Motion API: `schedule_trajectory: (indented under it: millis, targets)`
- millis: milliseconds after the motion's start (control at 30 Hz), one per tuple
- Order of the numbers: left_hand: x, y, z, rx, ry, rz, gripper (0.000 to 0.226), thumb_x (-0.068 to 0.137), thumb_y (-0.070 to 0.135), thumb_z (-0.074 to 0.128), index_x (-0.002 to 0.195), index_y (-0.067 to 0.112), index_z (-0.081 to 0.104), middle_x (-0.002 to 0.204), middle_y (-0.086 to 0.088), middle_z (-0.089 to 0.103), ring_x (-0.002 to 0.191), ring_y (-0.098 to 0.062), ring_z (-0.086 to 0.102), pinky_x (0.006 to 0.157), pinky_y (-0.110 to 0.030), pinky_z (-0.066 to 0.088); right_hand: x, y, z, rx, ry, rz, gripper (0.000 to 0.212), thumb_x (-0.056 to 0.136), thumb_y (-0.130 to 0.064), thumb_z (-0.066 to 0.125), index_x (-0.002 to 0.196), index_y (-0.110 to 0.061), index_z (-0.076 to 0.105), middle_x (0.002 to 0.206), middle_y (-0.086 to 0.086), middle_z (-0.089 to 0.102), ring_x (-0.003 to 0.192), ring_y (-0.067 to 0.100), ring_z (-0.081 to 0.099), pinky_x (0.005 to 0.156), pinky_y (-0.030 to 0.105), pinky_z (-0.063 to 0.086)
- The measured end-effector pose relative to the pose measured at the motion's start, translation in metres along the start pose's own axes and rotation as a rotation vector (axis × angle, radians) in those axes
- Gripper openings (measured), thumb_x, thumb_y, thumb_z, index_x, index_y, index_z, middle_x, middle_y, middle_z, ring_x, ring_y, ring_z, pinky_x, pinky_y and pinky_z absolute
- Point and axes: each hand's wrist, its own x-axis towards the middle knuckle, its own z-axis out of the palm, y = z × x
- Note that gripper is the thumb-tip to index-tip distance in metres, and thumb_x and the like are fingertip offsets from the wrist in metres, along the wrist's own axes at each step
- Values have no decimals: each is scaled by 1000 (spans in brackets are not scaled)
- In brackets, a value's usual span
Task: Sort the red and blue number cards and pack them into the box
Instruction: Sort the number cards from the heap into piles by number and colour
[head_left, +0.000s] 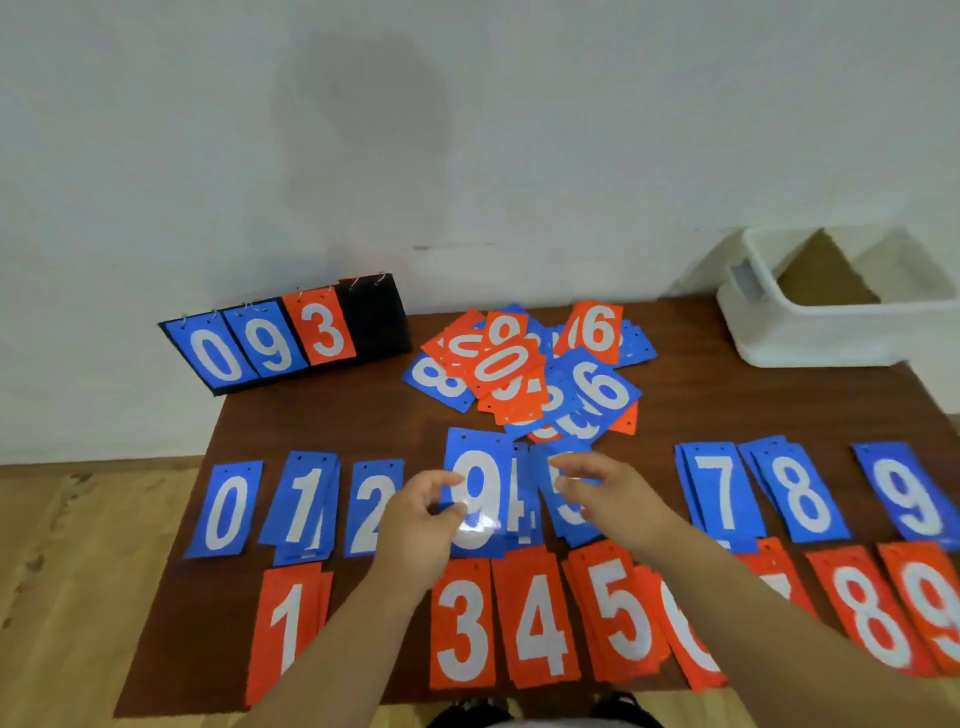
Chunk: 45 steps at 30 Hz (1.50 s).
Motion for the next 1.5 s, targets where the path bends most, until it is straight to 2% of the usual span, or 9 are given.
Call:
schedule_trajectory:
  millis: [100,267,367,533,667,767,1000,1167,1500]
  targets:
    - [7,24,45,-46,-139,53,30,93,11,72,106,37,67,115,10,67,101,-3,63,70,-16,52,-26,-3,-13,65,-6,-51,24,98,-29,66,119,-38,70,115,-16,68,100,7,69,89,29,58]
    - [7,66,129,58,-323,165,27,91,17,75,99,41,65,108,18,64,98,-2,62,73,-19,54,-42,34,-74,92,241,2,21,90,-15,73,96,-34,76,81,8,69,70,21,66,74,44,59]
    - [6,82,184,125,-375,204,28,90,17,74,98,41,64,108,15,66,100,-5,63,82,-27,55,-47,64,-120,110,301,13,20,88,-9,74,95,-27,75,73,7,62,63,18,57,65,35,54]
    - [-7,112,294,186,-412,214,29,88,18,75,104,40,66,101,10,67,89,-11,65,78,-27,56,-49,117,-225,31,351,11,20,86,-13,77,98,-29,73,68,-6,55,58,6,49,58,22,44]
    - [-13,133,390,202,-453,193,32,88,15,73,106,40,64,92,1,63,77,-16,60,65,-22,49,-42,164,-314,-102,366,31,25,87,-13,77,101,-32,71,78,-3,60,64,7,53,58,15,44]
    - [-15,148,459,254,-494,186,32,92,16,70,115,38,63,93,11,57,76,-12,61,61,-19,45,-33,197,-376,-187,380,74,25,88,-13,75,104,-31,70,80,-3,62,64,10,56,59,18,43]
    - [2,158,541,432,-514,167,36,94,13,64,125,32,61,96,9,64,87,-14,65,77,-35,57,1,243,-434,-340,337,155,31,92,-19,68,123,-26,67,93,-8,61,84,13,60,78,27,51]
    - [14,150,561,659,-549,215,43,95,18,62,136,30,60,124,1,63,112,-20,62,90,-31,52,13,268,-439,-448,278,182,36,93,-24,67,129,-23,64,114,-1,63,97,17,61,88,30,52]
    - [22,162,503,672,-397,246,45,96,37,65,139,30,55,129,6,55,112,-14,58,93,-32,51,8,237,-426,-531,344,116,48,94,-40,67,139,-27,56,138,-2,49,126,19,49,100,34,50]
